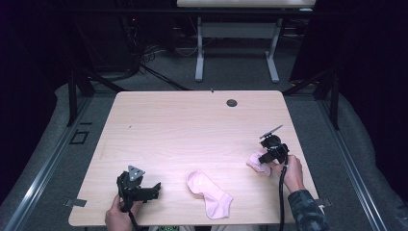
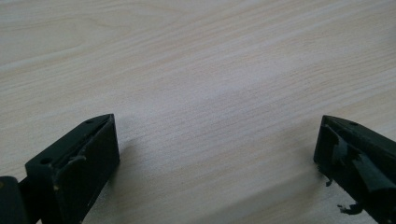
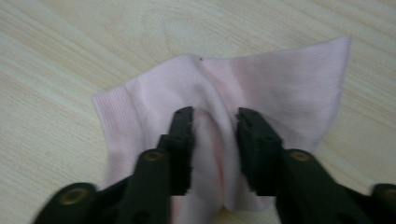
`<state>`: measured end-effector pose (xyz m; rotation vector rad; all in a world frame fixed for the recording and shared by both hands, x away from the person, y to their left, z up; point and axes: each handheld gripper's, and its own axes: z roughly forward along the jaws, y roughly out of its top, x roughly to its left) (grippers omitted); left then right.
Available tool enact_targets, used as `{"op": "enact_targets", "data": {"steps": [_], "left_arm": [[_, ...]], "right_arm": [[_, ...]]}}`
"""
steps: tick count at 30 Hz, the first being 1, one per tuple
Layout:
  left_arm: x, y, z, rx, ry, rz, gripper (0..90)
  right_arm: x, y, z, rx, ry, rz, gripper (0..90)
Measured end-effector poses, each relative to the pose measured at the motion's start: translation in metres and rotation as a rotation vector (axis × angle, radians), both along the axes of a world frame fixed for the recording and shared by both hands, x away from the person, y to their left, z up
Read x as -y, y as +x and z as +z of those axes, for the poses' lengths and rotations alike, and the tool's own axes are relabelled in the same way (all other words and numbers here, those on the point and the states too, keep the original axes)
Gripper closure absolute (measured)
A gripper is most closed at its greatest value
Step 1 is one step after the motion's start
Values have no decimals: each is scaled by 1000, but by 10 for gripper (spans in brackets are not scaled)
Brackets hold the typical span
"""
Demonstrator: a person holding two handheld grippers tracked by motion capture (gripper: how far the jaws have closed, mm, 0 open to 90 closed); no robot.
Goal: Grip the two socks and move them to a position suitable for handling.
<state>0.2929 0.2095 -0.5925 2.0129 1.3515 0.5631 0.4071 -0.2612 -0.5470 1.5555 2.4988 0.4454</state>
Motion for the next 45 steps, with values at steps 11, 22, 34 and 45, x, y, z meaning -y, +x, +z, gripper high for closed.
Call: {"op": "enact_targets", "data": {"steps": [11,22,34,45], "left_arm": [[0,0,0,0,0,0,0],[0,0,0,-1,1,0,0],[0,0,0,0,0,1,0],[0,0,0,-1,1,1,0]], "right_arm": [[3,0,12,-21,31,-14,831],[-37,-8,57,39,60,118,823],[-118,-1,71,49,66,286,817],[-175,18,22,-30,55,372,793]]}}
